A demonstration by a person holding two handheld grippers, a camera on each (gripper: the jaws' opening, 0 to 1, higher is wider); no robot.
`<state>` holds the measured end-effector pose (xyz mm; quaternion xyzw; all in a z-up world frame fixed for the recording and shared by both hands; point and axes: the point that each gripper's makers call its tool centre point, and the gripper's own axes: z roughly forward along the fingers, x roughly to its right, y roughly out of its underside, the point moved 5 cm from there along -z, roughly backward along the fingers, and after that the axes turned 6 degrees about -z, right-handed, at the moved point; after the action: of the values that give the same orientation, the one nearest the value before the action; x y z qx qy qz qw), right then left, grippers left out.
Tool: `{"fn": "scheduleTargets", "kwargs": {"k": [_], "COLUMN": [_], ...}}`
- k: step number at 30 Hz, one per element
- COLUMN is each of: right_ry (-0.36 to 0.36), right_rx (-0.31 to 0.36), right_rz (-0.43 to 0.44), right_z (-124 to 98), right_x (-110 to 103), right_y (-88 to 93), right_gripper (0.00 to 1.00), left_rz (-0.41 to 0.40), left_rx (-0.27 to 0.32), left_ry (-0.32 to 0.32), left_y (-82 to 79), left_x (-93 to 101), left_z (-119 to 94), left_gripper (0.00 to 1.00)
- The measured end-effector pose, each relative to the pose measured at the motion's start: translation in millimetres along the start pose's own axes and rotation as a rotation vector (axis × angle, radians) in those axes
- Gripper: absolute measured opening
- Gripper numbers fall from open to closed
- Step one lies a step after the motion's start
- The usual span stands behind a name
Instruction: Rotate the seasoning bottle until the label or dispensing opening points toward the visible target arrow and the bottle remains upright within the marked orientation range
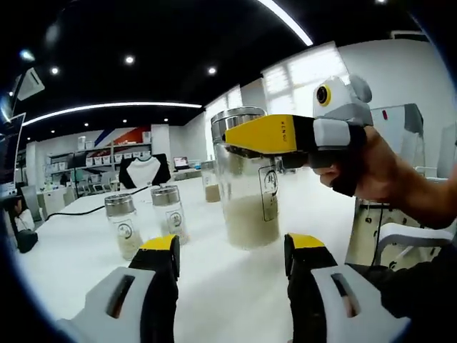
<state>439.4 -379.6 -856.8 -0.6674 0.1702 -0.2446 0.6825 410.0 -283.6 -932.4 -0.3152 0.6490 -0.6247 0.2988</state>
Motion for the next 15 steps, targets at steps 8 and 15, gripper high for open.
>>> {"fn": "scheduleTargets", "kwargs": {"k": [8, 15], "right_ry": [-0.004, 0.004], "right_rx": [0.006, -0.014], "right_rz": [-0.027, -0.051], "right_z": [9.4, 20.9], "right_x": [26.4, 48.6], "right_y": [0.4, 11.2], "right_gripper": [0.37, 0.37], "left_rz": [-0.018, -0.043], "left_rx": [-0.017, -0.021], "left_ry": [0.02, -0.002], "left_y": [-3.5, -2.7], "left_x": [-8.8, -17.5], "left_z": [-4.4, -6.7], "left_gripper": [0.8, 0.92]}}
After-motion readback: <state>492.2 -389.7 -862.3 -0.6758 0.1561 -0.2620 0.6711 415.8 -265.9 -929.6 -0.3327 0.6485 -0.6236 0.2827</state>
